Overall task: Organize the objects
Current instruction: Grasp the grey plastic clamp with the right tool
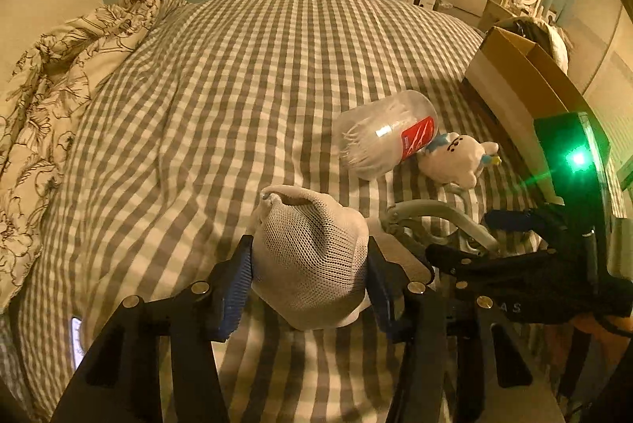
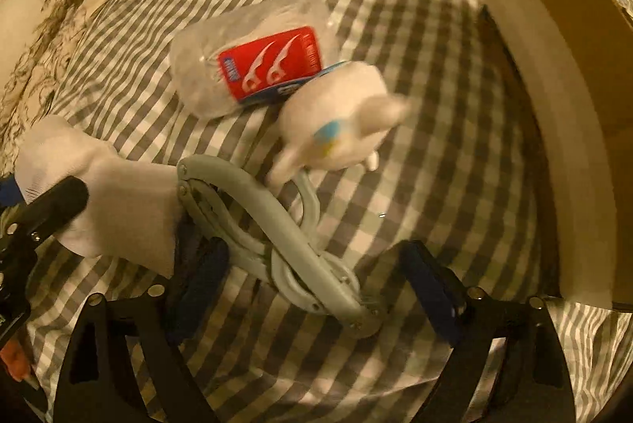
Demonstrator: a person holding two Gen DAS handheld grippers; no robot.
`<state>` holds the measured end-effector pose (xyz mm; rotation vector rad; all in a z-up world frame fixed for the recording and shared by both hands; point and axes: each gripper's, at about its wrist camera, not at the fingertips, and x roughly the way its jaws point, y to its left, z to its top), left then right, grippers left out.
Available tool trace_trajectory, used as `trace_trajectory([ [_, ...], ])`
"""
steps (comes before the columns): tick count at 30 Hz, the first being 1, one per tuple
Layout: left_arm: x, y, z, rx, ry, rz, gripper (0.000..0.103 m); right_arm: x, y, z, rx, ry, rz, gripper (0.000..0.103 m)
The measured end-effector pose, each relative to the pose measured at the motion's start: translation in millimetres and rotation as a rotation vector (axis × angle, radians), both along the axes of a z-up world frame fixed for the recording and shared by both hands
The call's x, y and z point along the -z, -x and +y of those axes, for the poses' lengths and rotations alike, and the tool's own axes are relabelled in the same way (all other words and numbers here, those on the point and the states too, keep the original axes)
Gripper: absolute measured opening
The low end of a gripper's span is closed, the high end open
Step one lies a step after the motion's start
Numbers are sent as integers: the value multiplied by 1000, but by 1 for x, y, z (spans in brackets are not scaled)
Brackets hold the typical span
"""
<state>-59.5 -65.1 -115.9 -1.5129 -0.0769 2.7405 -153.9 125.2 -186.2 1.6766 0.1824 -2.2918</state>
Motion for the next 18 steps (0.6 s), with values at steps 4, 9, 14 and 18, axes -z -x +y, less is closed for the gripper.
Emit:
trace_trajectory([
  [4, -10, -13, -8, -23, 17, 19, 53, 0, -1, 4, 17, -9, -6, 71],
  [9, -19, -26, -19, -52, 26, 28, 53, -9, -13, -2, -13, -35, 32, 30],
  [14, -30, -39, -19, -54, 37, 42, 53, -28, -34, -9, -48, -9, 93, 13],
  [18, -45, -49, -10, -34, 49, 72, 53, -51, -58, -5, -46, 29, 164, 12],
])
